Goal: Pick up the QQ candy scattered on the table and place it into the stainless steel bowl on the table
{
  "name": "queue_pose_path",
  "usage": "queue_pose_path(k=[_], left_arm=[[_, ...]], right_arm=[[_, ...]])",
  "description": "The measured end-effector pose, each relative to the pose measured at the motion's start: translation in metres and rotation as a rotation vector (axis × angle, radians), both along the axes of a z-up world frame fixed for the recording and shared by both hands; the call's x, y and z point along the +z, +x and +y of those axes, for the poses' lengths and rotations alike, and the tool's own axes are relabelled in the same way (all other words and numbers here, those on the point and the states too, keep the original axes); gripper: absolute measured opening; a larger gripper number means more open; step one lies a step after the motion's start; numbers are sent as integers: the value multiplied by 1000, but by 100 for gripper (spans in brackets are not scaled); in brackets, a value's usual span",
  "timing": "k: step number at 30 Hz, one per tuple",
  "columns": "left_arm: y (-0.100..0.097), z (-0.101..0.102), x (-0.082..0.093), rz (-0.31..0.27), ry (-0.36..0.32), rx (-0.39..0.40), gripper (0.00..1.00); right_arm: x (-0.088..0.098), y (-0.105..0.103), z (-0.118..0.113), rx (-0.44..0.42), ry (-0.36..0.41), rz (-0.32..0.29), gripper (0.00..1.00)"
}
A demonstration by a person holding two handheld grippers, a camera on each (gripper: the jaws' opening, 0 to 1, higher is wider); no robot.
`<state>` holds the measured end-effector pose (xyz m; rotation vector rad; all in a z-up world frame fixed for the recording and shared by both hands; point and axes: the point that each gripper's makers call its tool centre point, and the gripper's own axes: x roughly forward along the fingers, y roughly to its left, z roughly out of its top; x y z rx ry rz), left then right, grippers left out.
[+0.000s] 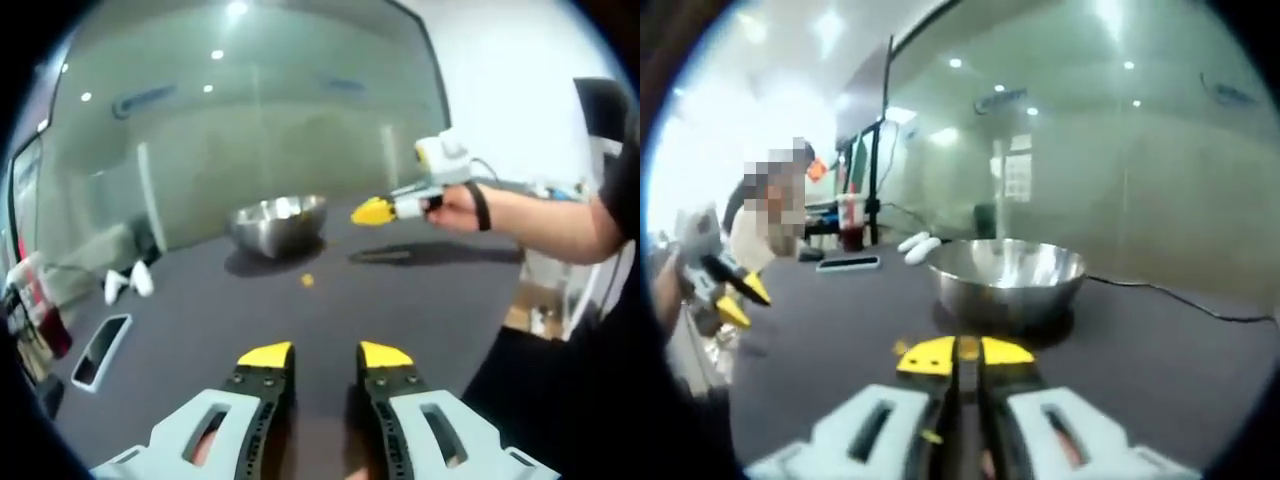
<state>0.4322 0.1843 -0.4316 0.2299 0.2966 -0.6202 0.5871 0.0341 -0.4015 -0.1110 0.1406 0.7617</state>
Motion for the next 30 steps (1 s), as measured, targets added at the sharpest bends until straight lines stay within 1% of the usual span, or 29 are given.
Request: queue_pose_path(k=[4,6,10,14,15,17,18,20,21,22,23,24,25,26,28,30], left_arm=[[0,-5,0,-2,-7,-3,27],[0,-7,-1,0,-8,-2,27],[-1,-10,1,-5,-6,-8,27],[-4,-13,-1,0,0,-17,27],[-5,-13,-2,4,-3,-15,27],[-7,-12,-3,7,-3,-15,27],[-8,-11,-3,10,-2,-16,27],[-10,-9,-3,11,0,-17,27],[-11,-8,-3,12,2,-15,27],[-11,-7,-2,12,3,-13,27],[-11,-5,-2,12,3,-9,27],[-10,-4,-2,13,3,-5,27],[-10,-3,-2,14,3,-1,27],[-9,-1,-2,12,2,5,27],[-8,-1,0,8,-3,6,27],[-7,-2,1,4,-3,5,27]], right_arm=[[20,10,8,-24,32,-23,9],[29,15,17,-34,29,-44,9],[42,29,29,-44,35,-51,9],[42,41,42,-49,56,-16,9],[41,44,47,-49,51,-9,9],[41,50,52,-52,37,-13,9],[42,53,53,-57,36,-12,9],[45,61,52,-79,59,1,9],[48,71,52,-77,63,14,9],[49,73,54,-70,66,18,10],[50,71,60,-42,71,13,13],[53,69,64,-14,76,-4,20],[53,69,64,-21,74,-4,25],[52,68,64,-21,67,-9,26],[49,73,64,-18,59,-5,24],[48,81,61,-16,58,5,24]])
